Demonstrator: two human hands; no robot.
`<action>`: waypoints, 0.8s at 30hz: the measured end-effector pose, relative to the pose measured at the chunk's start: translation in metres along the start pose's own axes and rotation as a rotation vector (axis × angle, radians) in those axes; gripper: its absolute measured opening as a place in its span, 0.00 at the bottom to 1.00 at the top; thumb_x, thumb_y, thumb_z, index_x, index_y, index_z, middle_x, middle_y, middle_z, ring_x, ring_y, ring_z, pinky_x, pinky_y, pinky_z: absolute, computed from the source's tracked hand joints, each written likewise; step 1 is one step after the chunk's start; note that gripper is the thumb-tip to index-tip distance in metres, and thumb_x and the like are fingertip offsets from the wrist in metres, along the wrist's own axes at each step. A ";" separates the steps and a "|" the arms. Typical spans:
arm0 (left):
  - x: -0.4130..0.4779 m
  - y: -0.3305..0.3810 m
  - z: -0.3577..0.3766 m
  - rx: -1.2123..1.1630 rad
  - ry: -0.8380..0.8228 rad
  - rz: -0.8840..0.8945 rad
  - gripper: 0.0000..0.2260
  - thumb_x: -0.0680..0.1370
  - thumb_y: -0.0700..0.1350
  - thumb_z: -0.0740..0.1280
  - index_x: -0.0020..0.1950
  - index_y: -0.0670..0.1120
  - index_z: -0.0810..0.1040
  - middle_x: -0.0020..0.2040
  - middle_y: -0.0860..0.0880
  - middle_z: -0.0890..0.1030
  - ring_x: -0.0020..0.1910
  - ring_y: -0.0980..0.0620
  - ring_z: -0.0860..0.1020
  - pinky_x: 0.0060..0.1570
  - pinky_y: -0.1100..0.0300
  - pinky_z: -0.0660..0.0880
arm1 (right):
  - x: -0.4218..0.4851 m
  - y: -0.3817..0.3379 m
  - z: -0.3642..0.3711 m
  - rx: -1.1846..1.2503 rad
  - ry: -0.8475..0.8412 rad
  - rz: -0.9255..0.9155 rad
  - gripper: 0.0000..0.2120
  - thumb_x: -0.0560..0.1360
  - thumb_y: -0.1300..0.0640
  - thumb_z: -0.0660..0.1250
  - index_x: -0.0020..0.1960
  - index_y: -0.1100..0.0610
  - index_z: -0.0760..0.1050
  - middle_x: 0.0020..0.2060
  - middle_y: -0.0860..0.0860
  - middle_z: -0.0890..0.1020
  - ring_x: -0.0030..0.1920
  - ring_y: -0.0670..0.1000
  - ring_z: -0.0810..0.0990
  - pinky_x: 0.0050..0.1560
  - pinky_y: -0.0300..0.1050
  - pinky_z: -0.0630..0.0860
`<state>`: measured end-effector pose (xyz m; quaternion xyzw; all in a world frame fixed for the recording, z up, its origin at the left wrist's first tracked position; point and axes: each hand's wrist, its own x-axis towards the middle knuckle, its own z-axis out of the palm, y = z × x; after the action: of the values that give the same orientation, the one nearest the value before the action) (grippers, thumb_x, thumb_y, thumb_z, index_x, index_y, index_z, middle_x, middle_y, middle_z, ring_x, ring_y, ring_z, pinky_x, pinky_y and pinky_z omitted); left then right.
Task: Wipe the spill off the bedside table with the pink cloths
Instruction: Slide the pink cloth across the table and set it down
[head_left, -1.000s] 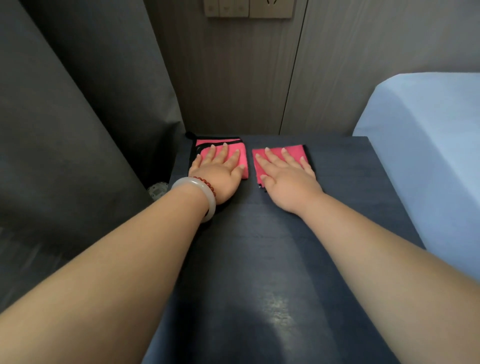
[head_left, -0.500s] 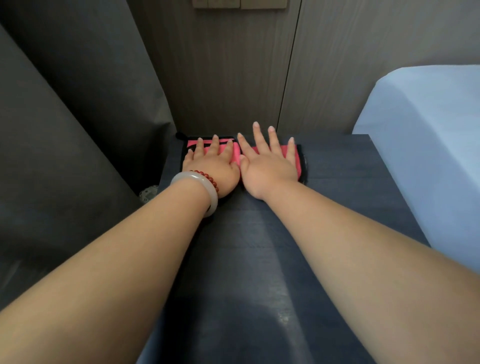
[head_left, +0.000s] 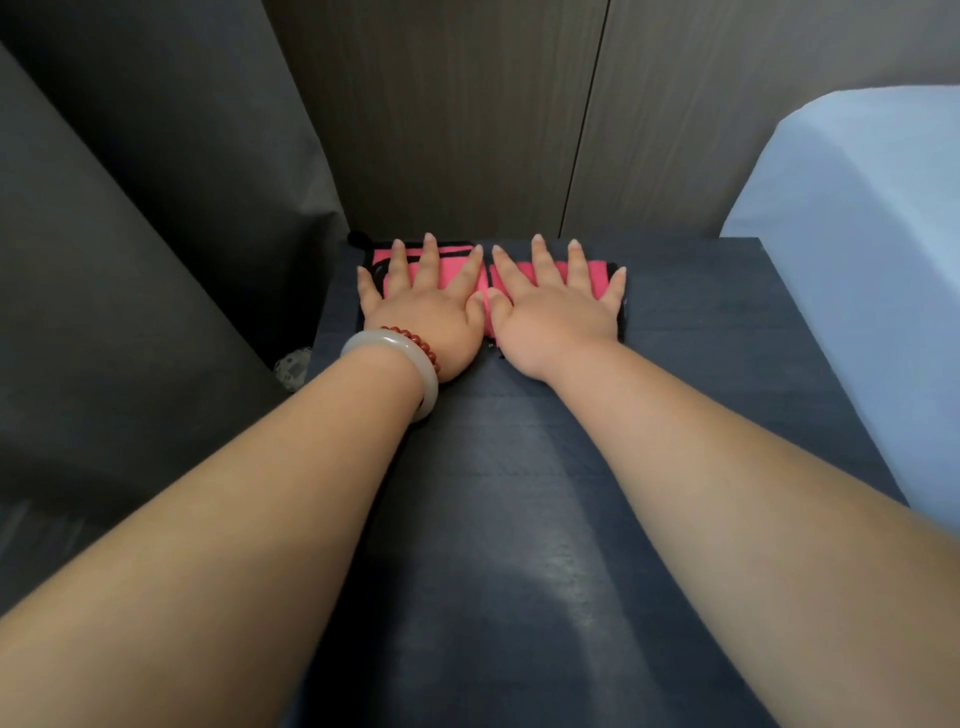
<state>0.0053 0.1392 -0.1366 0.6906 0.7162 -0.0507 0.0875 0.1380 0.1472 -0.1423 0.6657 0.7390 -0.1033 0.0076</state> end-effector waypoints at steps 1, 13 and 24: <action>0.001 -0.001 -0.001 -0.002 -0.011 0.001 0.25 0.81 0.61 0.43 0.76 0.65 0.38 0.80 0.48 0.39 0.77 0.40 0.37 0.71 0.33 0.38 | 0.001 -0.001 0.000 -0.005 -0.001 -0.001 0.26 0.80 0.38 0.39 0.76 0.34 0.40 0.79 0.45 0.40 0.77 0.57 0.35 0.69 0.73 0.34; -0.001 0.004 -0.003 0.028 -0.001 -0.002 0.25 0.81 0.60 0.42 0.77 0.64 0.39 0.80 0.48 0.38 0.77 0.39 0.36 0.71 0.35 0.34 | -0.002 0.000 0.003 -0.018 0.060 -0.026 0.27 0.79 0.37 0.38 0.77 0.36 0.41 0.79 0.47 0.42 0.77 0.58 0.35 0.70 0.70 0.34; 0.001 0.004 -0.002 0.019 -0.039 -0.017 0.25 0.81 0.61 0.42 0.77 0.64 0.39 0.80 0.48 0.38 0.77 0.40 0.37 0.72 0.35 0.37 | -0.011 0.000 0.001 0.166 0.194 -0.062 0.26 0.80 0.42 0.48 0.77 0.45 0.60 0.78 0.48 0.59 0.78 0.52 0.49 0.75 0.61 0.39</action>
<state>0.0096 0.1407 -0.1349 0.6842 0.7196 -0.0715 0.0944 0.1391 0.1364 -0.1420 0.6479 0.7453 -0.0992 -0.1221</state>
